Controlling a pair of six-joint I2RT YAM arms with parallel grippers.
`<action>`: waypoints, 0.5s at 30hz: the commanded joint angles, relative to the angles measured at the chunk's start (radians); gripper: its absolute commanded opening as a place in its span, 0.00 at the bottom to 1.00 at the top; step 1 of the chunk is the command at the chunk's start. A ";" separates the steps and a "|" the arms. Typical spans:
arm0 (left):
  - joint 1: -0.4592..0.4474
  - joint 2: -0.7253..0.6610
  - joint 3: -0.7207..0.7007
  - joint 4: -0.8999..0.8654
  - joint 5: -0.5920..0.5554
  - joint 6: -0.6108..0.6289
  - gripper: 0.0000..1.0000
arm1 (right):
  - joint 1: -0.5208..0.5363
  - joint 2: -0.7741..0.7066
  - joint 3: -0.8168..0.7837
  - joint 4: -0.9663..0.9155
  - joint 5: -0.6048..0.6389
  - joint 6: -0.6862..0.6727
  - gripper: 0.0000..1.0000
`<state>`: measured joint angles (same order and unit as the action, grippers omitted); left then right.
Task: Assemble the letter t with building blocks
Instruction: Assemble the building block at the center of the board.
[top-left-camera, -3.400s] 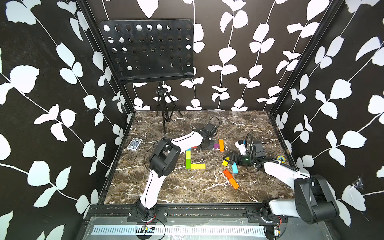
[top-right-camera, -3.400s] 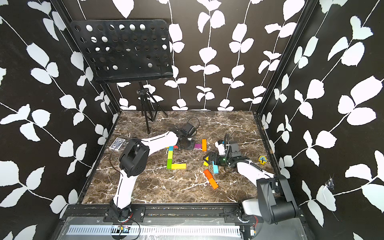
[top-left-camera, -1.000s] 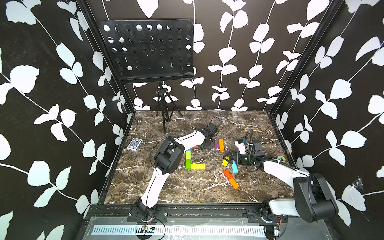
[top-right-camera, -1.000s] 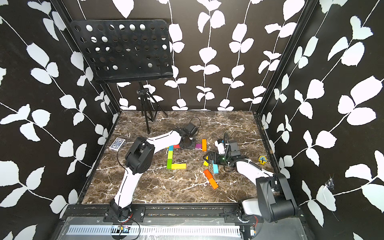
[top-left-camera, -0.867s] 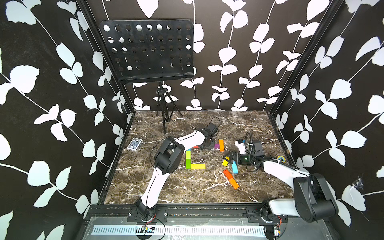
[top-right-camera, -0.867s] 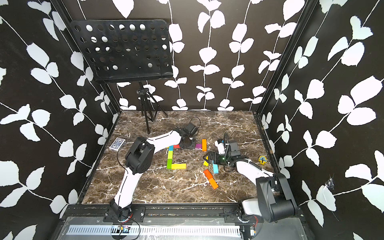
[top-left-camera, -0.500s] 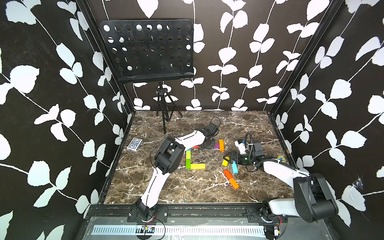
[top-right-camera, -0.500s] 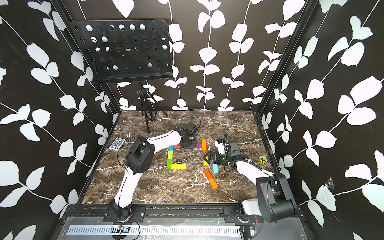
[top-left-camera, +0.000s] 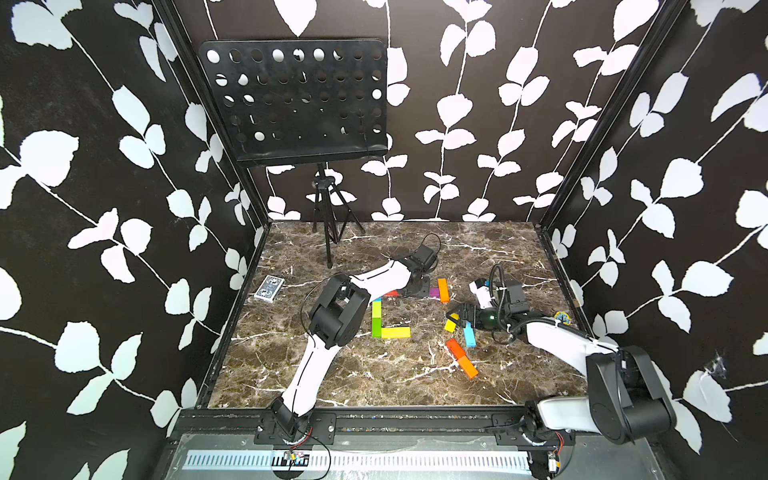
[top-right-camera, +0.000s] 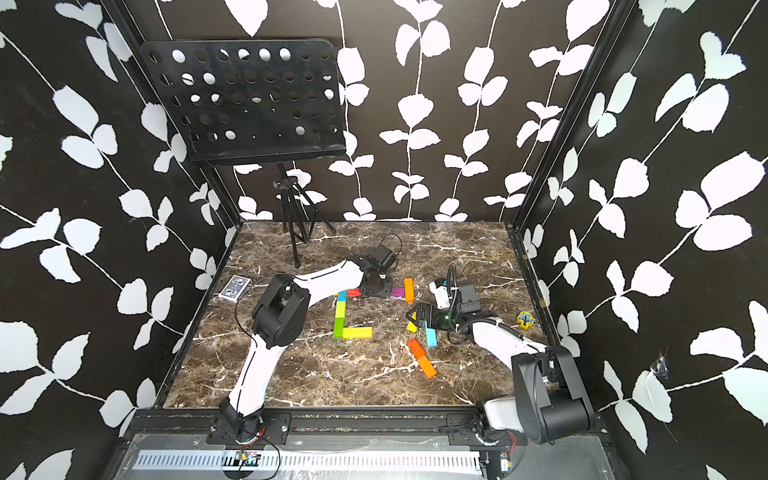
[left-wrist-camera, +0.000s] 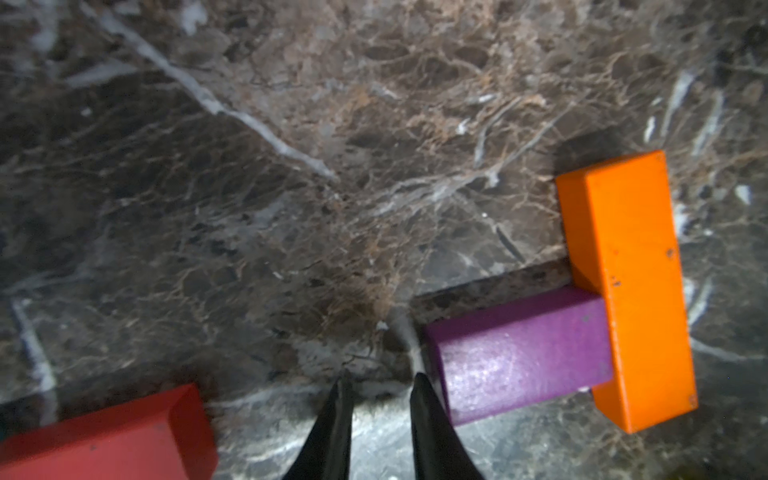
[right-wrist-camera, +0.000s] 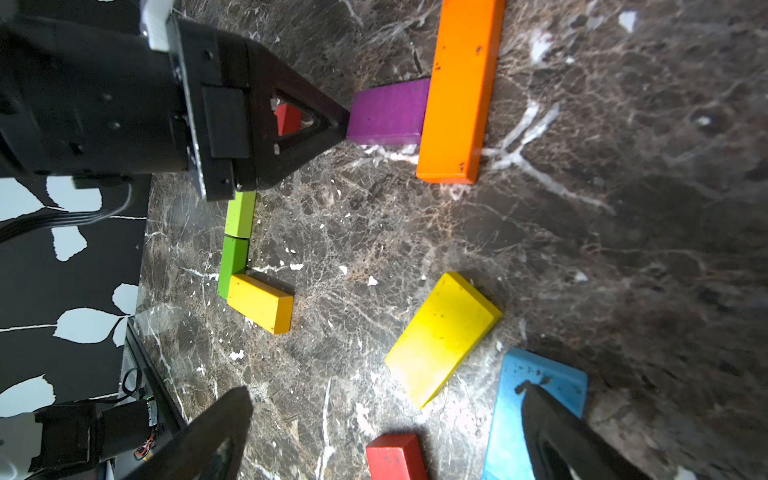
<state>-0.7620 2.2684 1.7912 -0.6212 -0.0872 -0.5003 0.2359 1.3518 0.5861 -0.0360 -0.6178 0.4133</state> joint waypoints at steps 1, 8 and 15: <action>0.004 -0.032 0.029 -0.057 -0.056 0.026 0.28 | 0.004 -0.029 0.026 -0.018 0.036 -0.028 0.99; 0.003 -0.091 0.033 -0.066 -0.068 0.055 0.27 | 0.004 -0.126 0.014 -0.067 0.129 -0.048 0.99; -0.038 -0.179 -0.013 -0.004 0.042 0.112 0.28 | 0.004 -0.129 0.008 -0.106 0.173 -0.001 0.87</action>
<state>-0.7700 2.2005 1.7927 -0.6518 -0.1055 -0.4370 0.2359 1.2293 0.5861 -0.1097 -0.4789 0.3946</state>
